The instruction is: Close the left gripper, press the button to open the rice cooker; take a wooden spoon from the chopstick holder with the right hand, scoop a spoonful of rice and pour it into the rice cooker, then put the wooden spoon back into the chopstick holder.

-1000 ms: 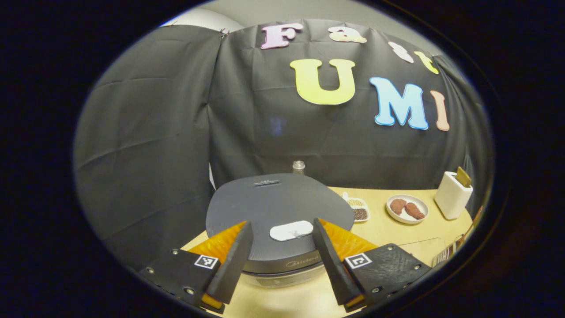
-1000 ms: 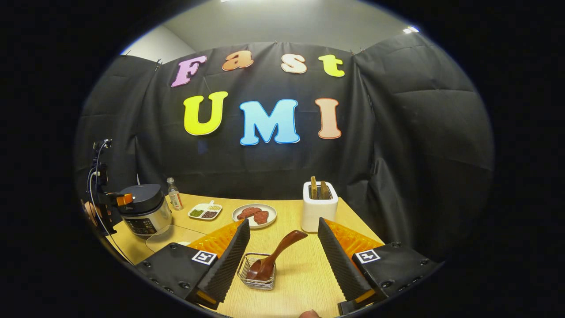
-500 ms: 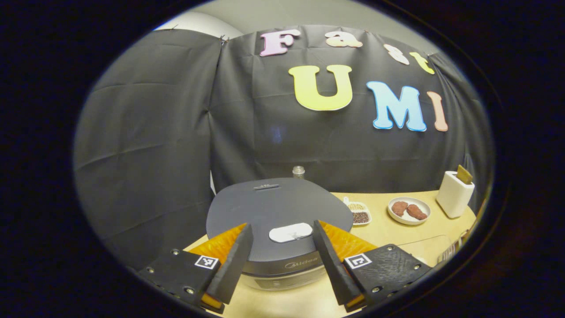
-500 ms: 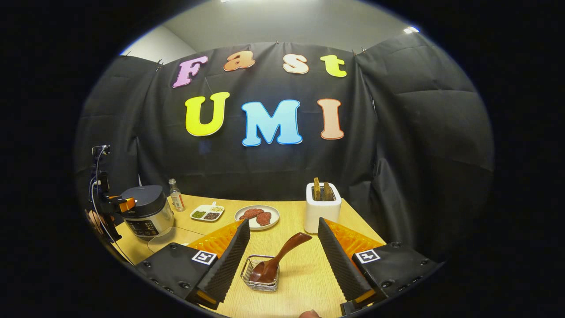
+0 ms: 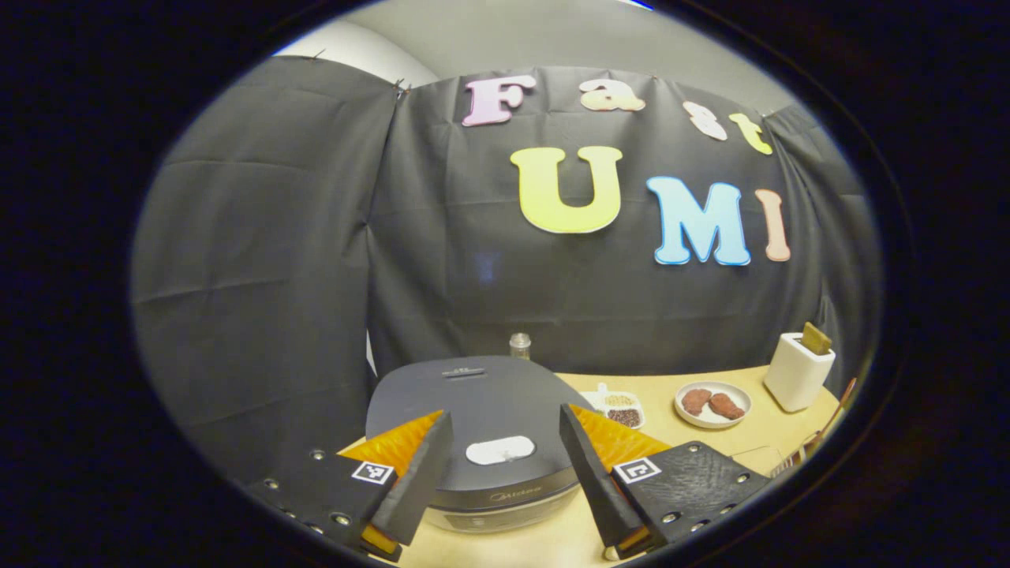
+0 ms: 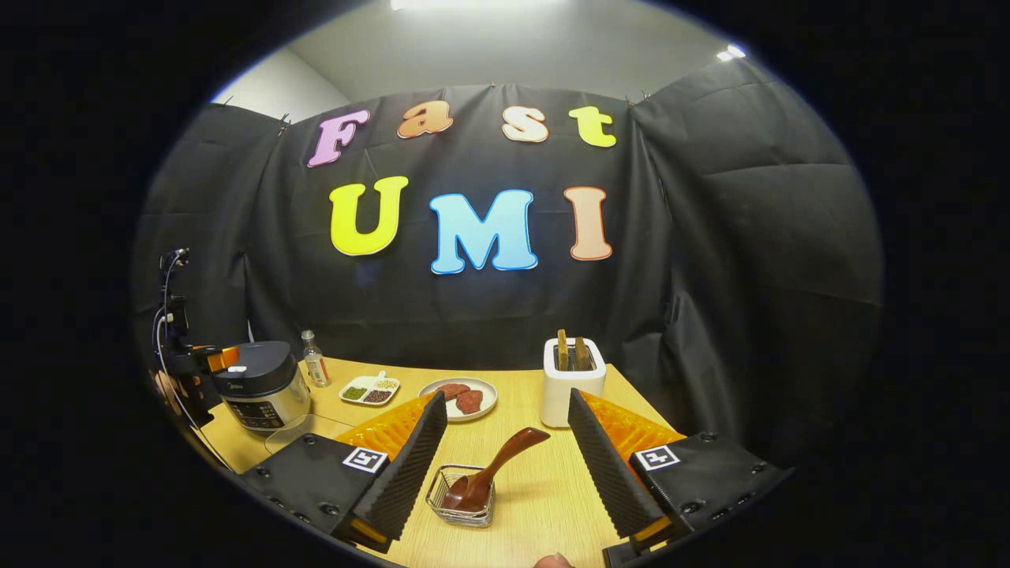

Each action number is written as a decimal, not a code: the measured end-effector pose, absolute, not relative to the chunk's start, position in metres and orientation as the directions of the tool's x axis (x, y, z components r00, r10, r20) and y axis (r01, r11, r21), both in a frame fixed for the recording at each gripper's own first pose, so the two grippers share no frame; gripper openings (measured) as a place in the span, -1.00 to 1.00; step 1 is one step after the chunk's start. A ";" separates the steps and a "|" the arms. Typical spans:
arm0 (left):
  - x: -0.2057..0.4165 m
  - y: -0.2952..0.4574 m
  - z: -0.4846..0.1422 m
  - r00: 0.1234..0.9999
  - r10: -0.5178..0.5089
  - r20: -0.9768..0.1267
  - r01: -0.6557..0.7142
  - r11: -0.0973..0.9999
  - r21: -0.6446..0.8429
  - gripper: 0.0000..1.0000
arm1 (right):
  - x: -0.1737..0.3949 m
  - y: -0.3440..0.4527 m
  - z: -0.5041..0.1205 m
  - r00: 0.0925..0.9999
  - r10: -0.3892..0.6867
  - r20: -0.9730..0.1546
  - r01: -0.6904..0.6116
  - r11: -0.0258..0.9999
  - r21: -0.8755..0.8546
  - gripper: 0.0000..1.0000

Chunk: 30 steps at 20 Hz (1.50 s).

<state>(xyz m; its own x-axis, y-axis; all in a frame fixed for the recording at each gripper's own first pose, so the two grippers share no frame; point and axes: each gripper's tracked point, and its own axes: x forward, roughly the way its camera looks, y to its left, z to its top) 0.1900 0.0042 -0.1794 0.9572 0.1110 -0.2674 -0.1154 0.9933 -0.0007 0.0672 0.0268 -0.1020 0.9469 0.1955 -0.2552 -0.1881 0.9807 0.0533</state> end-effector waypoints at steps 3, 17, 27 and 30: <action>0.181 -0.008 -0.148 0.971 0.104 -0.214 -0.102 0.995 0.021 0.69 | 0.066 0.025 -0.094 0.949 0.210 -0.236 -0.201 0.977 0.065 0.96; 0.043 -0.061 0.001 1.000 -0.004 0.006 0.004 0.998 0.063 0.70 | 0.026 0.039 -0.046 0.951 0.283 -0.125 -0.276 0.959 0.072 0.95; -0.032 -0.036 0.017 0.997 -0.069 0.022 0.069 0.997 0.030 0.69 | -0.039 0.066 -0.015 0.968 0.240 -0.071 -0.234 0.969 0.084 0.95; -0.042 -0.030 0.020 0.997 -0.076 0.025 0.076 0.997 0.025 0.70 | -0.047 0.068 -0.010 0.972 0.229 -0.058 -0.223 0.971 0.087 0.95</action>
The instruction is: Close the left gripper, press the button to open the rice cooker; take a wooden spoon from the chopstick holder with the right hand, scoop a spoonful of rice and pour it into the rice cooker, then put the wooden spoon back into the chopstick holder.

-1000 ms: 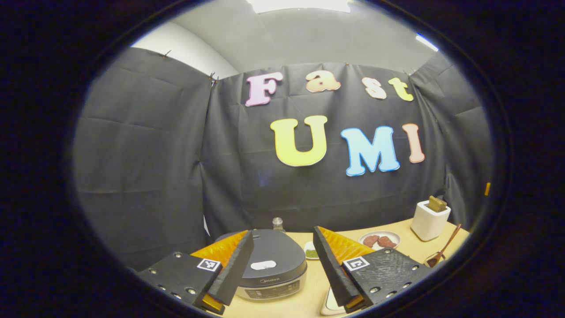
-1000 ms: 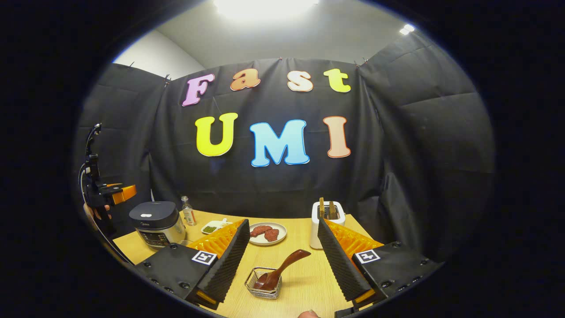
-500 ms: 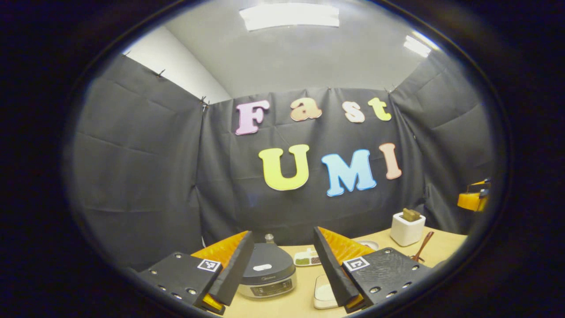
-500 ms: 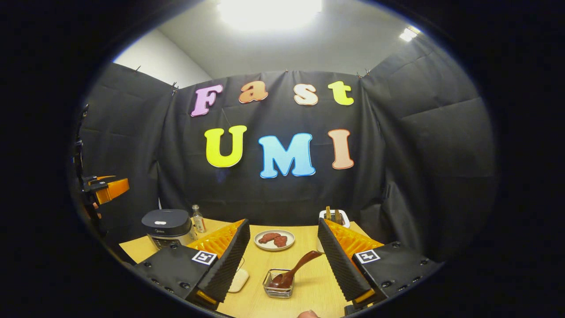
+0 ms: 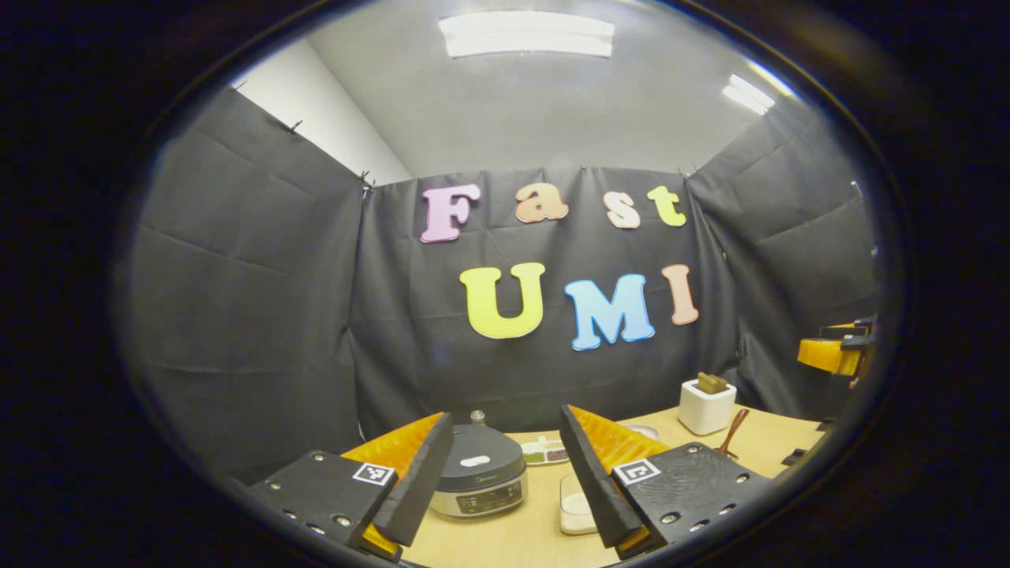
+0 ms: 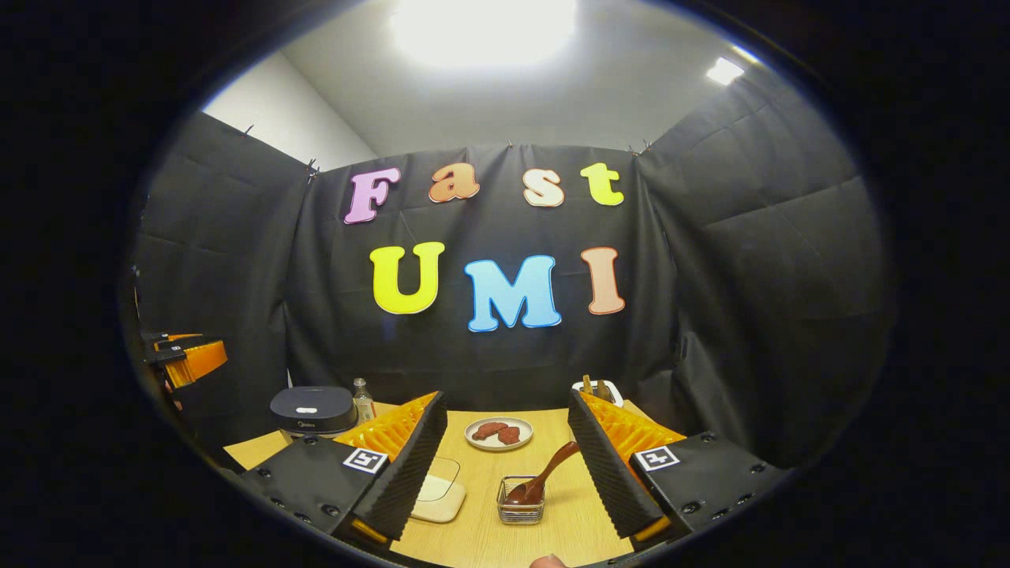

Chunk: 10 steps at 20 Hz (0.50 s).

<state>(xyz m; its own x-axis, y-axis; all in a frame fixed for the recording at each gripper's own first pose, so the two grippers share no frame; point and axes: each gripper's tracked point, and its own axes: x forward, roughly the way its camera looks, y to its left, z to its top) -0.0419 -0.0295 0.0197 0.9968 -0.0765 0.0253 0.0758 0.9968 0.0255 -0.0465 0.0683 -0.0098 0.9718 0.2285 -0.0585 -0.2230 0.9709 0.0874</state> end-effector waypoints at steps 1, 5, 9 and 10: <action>-0.044 -0.028 0.021 0.996 -0.079 0.030 0.078 0.997 0.025 0.70 | -0.048 0.069 -0.009 0.973 0.224 -0.056 -0.219 0.972 0.086 0.95; -0.052 -0.026 0.026 0.996 -0.082 0.045 0.081 0.996 0.024 0.69 | -0.055 0.070 -0.008 0.973 0.221 -0.058 -0.217 0.973 0.080 0.95; -0.055 -0.025 0.027 0.995 -0.087 0.043 0.086 0.996 0.023 0.70 | -0.059 0.071 -0.009 0.973 0.222 -0.063 -0.216 0.973 0.081 0.95; -0.056 -0.024 0.027 0.995 -0.089 0.042 0.088 0.996 0.024 0.70 | -0.059 0.070 -0.008 0.973 0.221 -0.063 -0.216 0.973 0.079 0.95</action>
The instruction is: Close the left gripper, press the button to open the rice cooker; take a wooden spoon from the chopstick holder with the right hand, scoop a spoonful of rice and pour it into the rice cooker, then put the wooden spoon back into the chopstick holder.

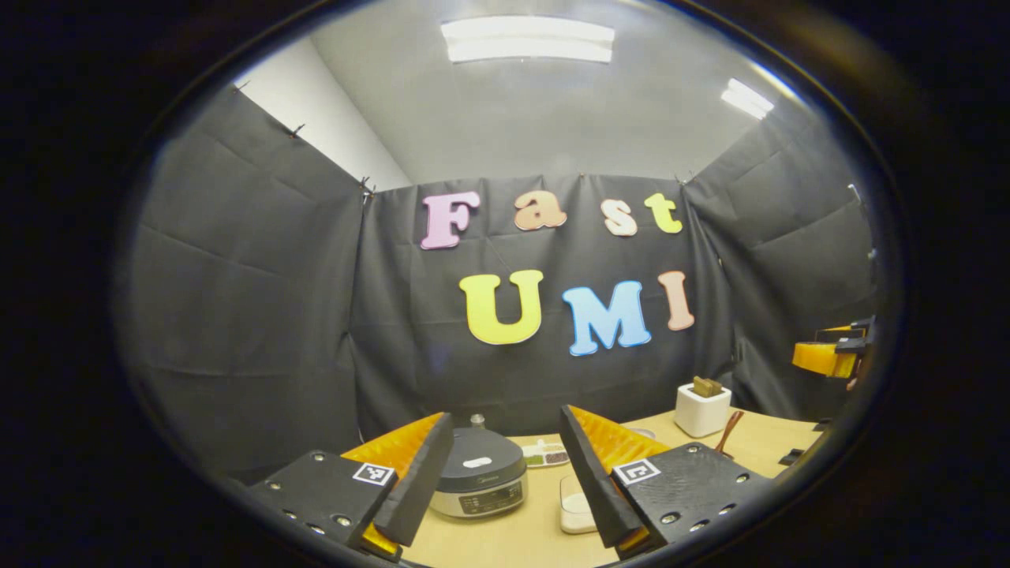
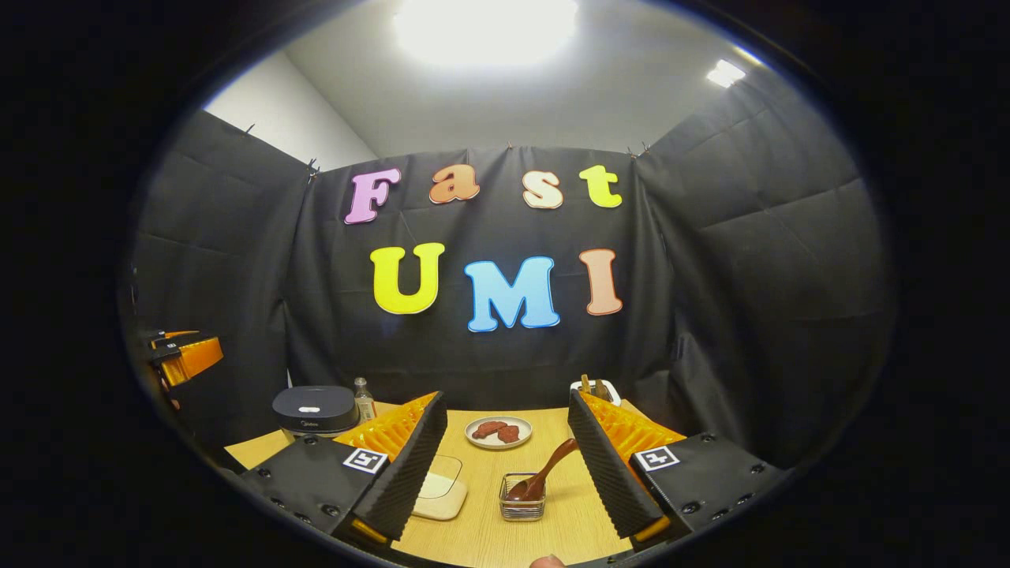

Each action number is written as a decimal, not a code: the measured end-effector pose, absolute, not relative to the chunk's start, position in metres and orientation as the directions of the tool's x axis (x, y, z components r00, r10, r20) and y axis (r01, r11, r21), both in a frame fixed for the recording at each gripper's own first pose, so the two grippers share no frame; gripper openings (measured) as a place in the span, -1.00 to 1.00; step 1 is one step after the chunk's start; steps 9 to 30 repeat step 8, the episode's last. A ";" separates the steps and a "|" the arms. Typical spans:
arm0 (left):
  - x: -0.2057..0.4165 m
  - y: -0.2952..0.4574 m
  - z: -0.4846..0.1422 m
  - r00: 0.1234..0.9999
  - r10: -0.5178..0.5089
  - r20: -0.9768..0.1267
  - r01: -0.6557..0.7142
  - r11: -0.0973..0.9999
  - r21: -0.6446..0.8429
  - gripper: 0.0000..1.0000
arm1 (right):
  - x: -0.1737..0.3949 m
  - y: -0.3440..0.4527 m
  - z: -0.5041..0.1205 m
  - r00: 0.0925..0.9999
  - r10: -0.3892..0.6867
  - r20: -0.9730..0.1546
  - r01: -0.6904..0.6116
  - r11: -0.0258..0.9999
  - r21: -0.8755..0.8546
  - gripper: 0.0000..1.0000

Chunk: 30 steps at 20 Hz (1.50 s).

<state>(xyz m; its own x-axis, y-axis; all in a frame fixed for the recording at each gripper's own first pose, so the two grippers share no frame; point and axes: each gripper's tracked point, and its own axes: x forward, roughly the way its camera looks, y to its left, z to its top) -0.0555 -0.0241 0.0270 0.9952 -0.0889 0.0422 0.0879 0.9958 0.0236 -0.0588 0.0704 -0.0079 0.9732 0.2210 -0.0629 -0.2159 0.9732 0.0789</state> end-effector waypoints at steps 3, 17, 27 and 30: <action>-0.056 -0.021 0.028 0.995 -0.086 0.039 0.086 0.996 0.020 0.70 | -0.060 0.073 -0.008 0.973 0.223 -0.063 -0.218 0.973 0.074 0.95; -0.055 -0.017 0.028 0.996 -0.081 0.037 0.080 0.997 0.014 0.70 | -0.060 0.078 -0.007 0.971 0.230 -0.062 -0.225 0.972 0.069 0.95; -0.055 -0.017 0.028 0.996 -0.081 0.037 0.080 0.997 0.014 0.70 | -0.060 0.078 -0.007 0.971 0.230 -0.062 -0.225 0.972 0.069 0.95; -0.055 -0.017 0.028 0.996 -0.081 0.037 0.080 0.997 0.014 0.70 | -0.060 0.078 -0.007 0.971 0.230 -0.062 -0.225 0.972 0.069 0.95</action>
